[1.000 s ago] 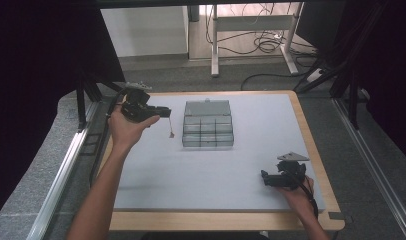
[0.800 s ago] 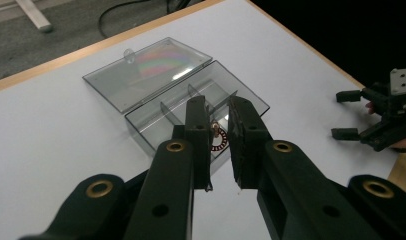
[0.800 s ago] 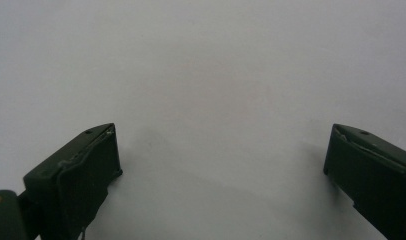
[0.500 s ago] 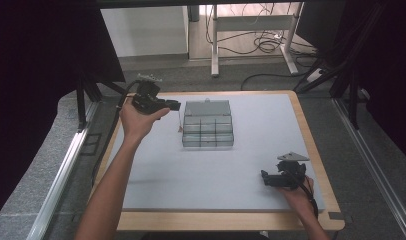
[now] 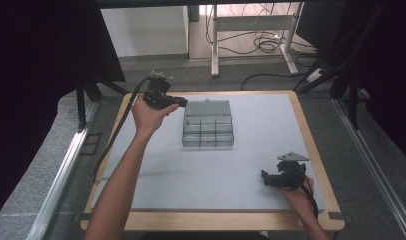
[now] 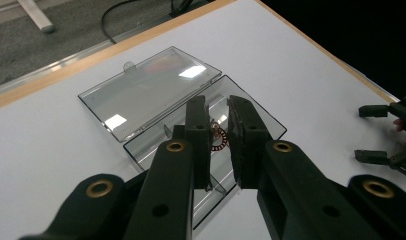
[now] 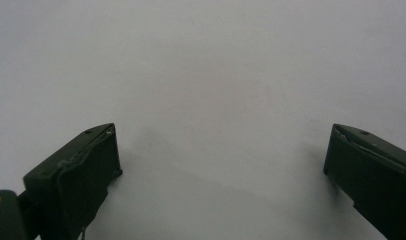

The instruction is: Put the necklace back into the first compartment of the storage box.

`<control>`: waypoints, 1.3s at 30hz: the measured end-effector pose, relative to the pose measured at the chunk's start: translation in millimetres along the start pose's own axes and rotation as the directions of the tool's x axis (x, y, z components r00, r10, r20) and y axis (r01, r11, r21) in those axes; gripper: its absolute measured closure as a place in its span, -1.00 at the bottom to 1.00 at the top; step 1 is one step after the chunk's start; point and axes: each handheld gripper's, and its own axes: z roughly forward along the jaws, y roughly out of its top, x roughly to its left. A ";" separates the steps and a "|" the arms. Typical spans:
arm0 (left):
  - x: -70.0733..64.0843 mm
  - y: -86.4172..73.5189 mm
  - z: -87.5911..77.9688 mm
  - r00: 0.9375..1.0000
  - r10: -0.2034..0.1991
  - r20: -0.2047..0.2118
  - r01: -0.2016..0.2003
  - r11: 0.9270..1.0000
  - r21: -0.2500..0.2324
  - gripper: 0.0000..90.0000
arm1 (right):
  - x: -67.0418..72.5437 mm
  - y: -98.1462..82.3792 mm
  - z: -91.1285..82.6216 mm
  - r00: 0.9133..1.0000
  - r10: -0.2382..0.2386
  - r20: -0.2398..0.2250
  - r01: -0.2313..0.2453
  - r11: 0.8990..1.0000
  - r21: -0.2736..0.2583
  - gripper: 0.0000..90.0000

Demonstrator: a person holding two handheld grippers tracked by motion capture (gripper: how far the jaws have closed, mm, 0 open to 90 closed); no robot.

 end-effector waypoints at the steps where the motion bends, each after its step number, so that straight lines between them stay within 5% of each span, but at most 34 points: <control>1: 0.5 -0.2 2.6 1.000 -0.005 -0.003 0.005 1.000 0.002 0.79 | 0.0 0.0 0.0 1.000 0.000 0.000 0.000 1.000 0.000 -0.98; 22: 21.4 0.4 51.4 0.999 -0.047 -0.024 0.048 0.998 0.041 0.79 | 0.0 0.0 -0.1 1.000 0.001 0.000 -0.001 1.000 0.000 -0.98; 39: 38.6 -34.5 100.3 0.993 -0.112 -0.035 0.115 0.986 0.117 0.79 | -0.1 0.0 -0.2 1.000 -0.001 0.000 0.001 1.000 0.001 -0.98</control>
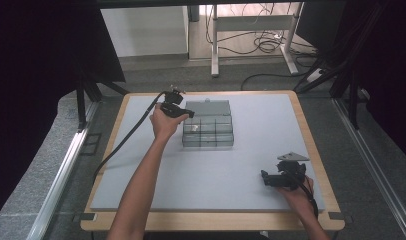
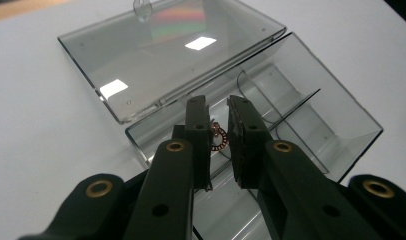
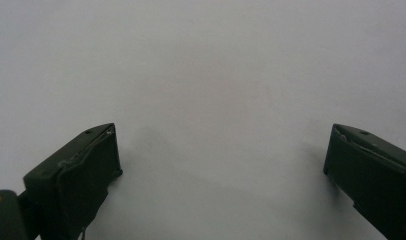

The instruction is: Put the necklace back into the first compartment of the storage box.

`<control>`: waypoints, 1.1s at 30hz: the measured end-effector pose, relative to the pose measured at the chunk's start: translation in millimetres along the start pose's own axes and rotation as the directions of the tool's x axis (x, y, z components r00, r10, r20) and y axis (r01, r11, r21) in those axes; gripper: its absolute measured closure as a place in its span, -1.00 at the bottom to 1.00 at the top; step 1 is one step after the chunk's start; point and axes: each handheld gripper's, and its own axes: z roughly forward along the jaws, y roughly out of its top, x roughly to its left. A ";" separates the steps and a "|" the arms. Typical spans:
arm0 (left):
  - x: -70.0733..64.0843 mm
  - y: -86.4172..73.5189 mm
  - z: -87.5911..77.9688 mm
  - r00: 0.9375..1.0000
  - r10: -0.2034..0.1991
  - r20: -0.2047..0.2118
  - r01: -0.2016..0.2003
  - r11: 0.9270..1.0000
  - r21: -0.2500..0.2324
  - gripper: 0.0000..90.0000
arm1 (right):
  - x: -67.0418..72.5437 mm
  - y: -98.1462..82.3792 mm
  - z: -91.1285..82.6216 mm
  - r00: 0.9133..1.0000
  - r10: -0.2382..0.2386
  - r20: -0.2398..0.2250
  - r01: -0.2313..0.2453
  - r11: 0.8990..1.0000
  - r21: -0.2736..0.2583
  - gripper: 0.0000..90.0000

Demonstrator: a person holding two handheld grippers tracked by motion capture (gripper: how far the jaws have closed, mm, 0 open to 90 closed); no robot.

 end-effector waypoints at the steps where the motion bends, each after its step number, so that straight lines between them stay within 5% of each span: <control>1: 0.8 -1.9 2.7 1.000 -0.004 0.002 0.004 1.000 0.003 0.79 | 0.0 0.0 0.0 1.000 0.000 0.000 0.000 1.000 0.000 -0.97; 21: 4.9 -21.1 31.6 1.000 -0.002 -0.024 0.004 0.997 0.078 0.77 | 0.1 -0.1 0.1 1.000 0.000 0.001 0.000 1.000 -0.002 -0.97; 33: 0.2 -31.4 3.8 0.999 0.031 -0.022 -0.031 0.999 -0.010 0.44 | 0.2 0.0 0.1 1.000 0.000 0.001 0.000 1.000 -0.002 -0.97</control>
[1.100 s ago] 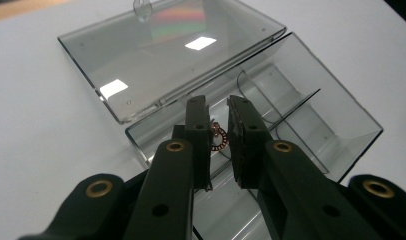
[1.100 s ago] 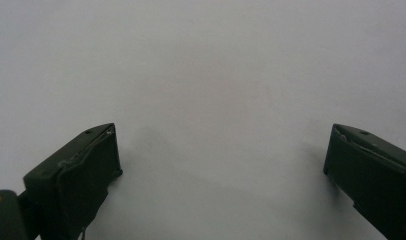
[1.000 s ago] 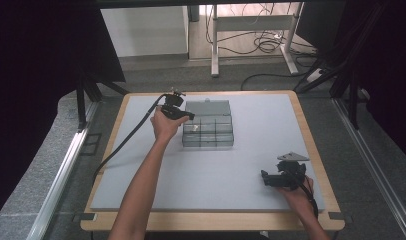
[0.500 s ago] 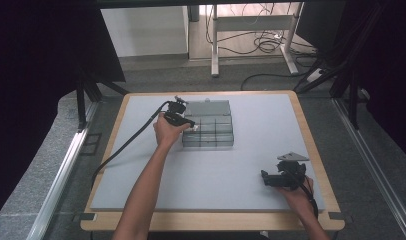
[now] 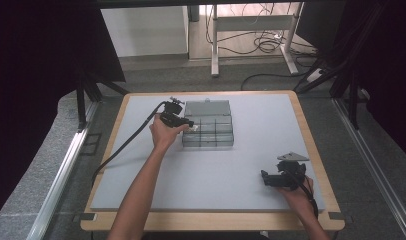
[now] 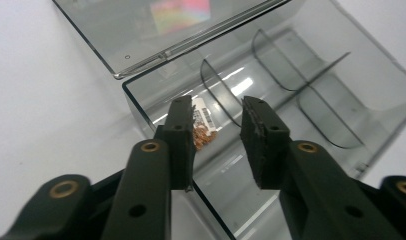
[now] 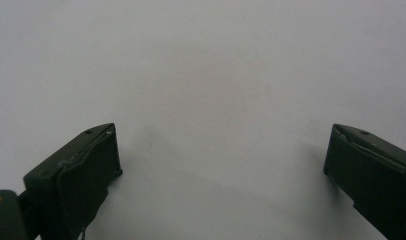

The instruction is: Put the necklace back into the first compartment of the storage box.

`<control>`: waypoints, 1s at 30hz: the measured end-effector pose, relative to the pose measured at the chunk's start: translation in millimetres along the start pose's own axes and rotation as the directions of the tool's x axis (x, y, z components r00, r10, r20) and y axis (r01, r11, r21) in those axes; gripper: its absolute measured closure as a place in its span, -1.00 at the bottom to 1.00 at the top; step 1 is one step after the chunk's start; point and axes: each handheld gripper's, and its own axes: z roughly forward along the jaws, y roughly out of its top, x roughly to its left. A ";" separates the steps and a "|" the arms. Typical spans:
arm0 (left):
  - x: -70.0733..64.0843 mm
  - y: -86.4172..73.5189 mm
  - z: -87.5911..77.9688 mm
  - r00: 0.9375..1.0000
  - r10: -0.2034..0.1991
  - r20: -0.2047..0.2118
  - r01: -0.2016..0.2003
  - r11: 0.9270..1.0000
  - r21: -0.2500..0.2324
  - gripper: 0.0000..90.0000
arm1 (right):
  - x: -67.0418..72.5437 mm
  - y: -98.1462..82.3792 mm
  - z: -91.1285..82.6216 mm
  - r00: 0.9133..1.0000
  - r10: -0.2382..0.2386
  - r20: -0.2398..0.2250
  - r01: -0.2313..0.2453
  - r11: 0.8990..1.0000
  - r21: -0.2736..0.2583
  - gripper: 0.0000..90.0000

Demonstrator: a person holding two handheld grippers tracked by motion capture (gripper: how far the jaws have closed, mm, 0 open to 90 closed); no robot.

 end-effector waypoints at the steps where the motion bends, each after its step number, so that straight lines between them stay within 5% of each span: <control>1: -1.3 -3.1 -5.0 1.000 0.008 0.002 -0.008 1.000 -0.010 0.39 | 0.0 0.0 0.0 1.000 0.000 0.000 0.000 1.000 0.000 -0.97; 11: -7.3 -59.2 -59.1 0.999 0.037 0.040 -0.033 0.995 -0.093 0.12 | 0.1 0.0 0.0 1.000 0.000 0.000 0.000 1.000 0.001 -0.97; 22: -12.1 -129.7 -94.8 0.998 0.048 0.035 -0.045 0.995 -0.086 -0.01 | 0.0 0.1 -0.1 1.000 -0.001 0.000 0.001 1.000 0.002 -0.98; 30: -14.6 -160.7 -108.2 0.997 0.036 0.063 -0.030 0.996 -0.086 -0.04 | 0.1 0.1 -0.1 1.000 0.002 -0.001 -0.002 1.000 0.002 -0.98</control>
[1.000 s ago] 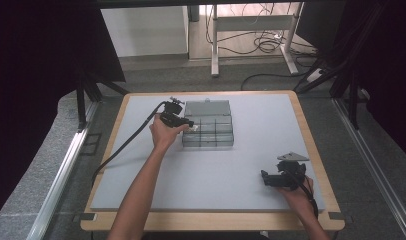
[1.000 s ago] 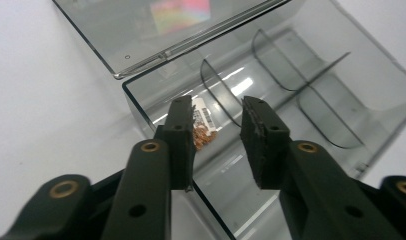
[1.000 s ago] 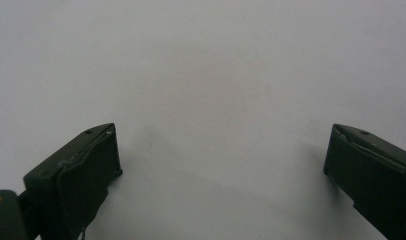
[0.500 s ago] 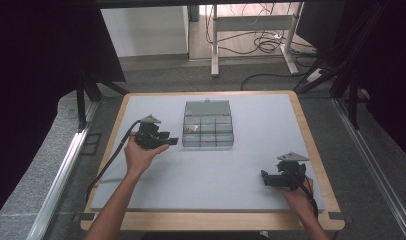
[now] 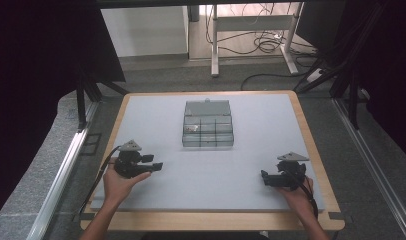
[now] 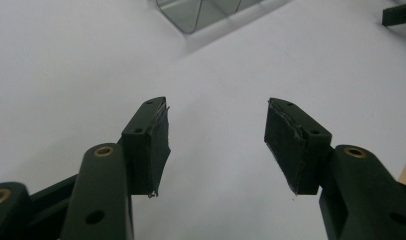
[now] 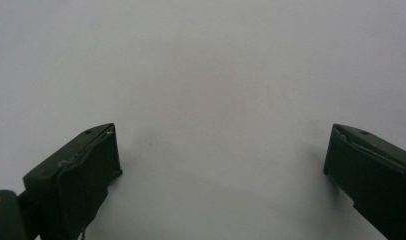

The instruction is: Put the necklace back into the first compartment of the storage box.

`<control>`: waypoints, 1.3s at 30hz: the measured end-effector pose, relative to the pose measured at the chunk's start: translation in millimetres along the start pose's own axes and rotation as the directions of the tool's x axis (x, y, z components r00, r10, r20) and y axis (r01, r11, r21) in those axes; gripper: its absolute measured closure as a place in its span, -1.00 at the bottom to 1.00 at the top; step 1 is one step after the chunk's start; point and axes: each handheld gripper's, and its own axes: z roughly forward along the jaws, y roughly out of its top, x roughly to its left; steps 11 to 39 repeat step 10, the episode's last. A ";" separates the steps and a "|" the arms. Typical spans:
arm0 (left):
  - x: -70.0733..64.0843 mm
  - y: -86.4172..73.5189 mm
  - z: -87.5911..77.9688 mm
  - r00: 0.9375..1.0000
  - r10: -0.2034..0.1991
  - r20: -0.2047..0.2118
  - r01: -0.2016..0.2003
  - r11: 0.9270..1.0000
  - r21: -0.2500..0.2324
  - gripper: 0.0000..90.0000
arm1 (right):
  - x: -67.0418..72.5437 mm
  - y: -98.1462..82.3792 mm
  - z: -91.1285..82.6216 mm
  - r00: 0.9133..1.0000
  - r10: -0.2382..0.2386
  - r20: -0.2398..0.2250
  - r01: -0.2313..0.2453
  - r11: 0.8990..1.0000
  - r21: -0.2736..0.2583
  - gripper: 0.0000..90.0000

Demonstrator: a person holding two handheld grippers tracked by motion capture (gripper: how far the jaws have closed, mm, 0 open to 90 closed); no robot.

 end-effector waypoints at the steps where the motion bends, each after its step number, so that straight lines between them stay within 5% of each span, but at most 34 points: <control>1: 0.0 -0.6 -0.5 1.000 0.006 -0.009 -0.006 1.000 0.005 -0.04 | 0.0 0.0 -0.1 1.000 0.000 0.000 0.000 1.000 0.001 -0.98; 39: 1.8 0.4 -3.3 1.000 -0.008 -0.002 0.008 1.000 -0.007 -0.05 | -0.4 -0.1 -0.2 1.000 0.003 -0.004 -0.003 1.000 0.000 -0.97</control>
